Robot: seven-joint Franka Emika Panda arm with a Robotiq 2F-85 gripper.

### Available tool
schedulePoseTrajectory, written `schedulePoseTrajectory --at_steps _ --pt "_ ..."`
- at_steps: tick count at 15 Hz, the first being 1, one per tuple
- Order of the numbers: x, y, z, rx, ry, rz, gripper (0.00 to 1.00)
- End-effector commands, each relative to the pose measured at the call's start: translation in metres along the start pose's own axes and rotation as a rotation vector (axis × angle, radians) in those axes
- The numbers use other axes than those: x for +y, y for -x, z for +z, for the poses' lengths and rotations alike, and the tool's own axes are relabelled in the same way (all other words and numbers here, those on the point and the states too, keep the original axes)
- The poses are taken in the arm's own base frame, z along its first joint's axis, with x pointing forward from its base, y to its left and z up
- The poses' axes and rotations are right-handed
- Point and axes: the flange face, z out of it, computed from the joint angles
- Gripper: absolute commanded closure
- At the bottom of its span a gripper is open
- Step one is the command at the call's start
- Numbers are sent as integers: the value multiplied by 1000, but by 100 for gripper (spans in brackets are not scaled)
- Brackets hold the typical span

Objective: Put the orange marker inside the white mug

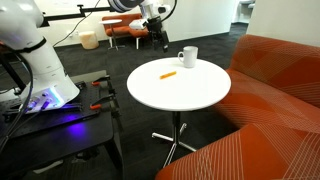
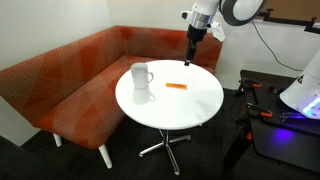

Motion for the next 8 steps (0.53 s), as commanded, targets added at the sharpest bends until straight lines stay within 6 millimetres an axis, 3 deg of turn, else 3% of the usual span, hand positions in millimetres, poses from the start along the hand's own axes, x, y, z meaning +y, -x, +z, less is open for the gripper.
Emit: schedulePoseTrajectory --at_steps 1,8 --pt "15 -21 27 31 -8 -41 0" --pt "22 -43 80 -29 -86 -95 0"
